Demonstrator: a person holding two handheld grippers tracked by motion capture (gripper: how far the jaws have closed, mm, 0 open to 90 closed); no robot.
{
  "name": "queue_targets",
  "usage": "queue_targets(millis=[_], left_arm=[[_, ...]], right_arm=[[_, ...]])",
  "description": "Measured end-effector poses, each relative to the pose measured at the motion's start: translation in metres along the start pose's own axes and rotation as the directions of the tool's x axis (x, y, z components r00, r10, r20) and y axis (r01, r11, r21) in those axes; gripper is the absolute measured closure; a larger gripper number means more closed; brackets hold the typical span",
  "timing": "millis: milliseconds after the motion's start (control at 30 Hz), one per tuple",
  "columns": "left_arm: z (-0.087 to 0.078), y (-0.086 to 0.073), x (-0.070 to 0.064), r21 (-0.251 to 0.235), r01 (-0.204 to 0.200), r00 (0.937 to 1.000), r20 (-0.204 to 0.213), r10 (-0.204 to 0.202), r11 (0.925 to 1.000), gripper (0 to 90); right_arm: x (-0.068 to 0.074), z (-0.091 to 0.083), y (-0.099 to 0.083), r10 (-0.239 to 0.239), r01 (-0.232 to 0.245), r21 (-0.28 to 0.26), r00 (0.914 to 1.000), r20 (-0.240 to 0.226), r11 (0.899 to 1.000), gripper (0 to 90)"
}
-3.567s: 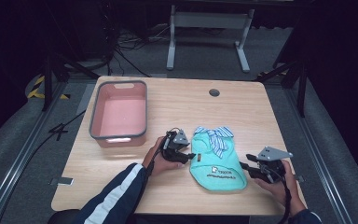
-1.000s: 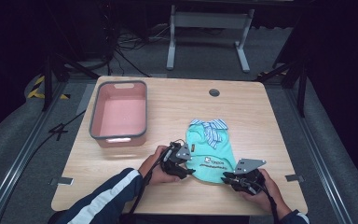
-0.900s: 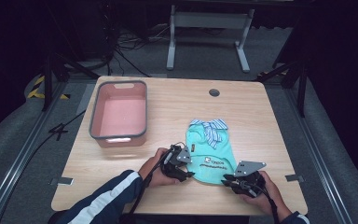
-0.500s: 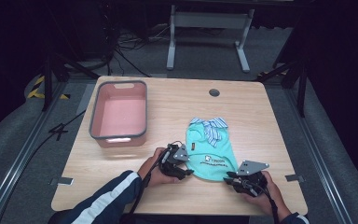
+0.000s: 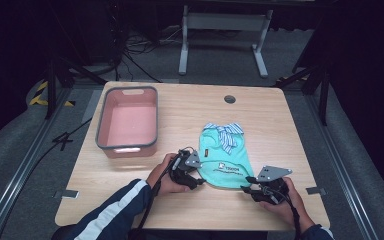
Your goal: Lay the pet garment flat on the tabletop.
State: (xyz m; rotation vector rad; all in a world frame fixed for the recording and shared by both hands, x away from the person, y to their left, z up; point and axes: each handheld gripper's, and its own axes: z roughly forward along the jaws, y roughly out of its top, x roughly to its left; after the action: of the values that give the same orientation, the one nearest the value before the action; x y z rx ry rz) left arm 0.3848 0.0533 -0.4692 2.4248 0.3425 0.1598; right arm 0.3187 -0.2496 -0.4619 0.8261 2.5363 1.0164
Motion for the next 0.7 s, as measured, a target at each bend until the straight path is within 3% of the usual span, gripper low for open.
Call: queue_targets(millis=[67, 267, 367, 700], left_arm=[[-0.008, -0.001, 0.000, 0.008, 0.004, 0.9996, -0.028, -0.004, 1.0000, 33.7], [-0.027, -0.008, -0.001, 0.025, 0.004, 0.9982, -0.060, -0.003, 0.9997, 33.1], [-0.044, -0.018, 0.001, 0.021, 0.014, 0.9956, -0.093, -0.012, 0.9997, 32.7], [-0.073, -0.050, 0.005, 0.035, 0.046, 0.9892, -0.141, -0.040, 0.9983, 31.0]], right_arm=[[0.000, -0.005, 0.002, 0.001, -0.001, -0.015, 1.0000, 0.009, 1.000, 56.5], [0.000, -0.015, 0.002, -0.001, 0.002, -0.027, 0.9996, 0.029, 1.000, 52.5], [-0.003, -0.021, 0.001, 0.013, -0.012, -0.033, 0.9990, 0.043, 0.999, 49.4], [-0.009, -0.032, -0.006, -0.002, 0.004, -0.028, 0.9954, 0.096, 1.000, 47.1]])
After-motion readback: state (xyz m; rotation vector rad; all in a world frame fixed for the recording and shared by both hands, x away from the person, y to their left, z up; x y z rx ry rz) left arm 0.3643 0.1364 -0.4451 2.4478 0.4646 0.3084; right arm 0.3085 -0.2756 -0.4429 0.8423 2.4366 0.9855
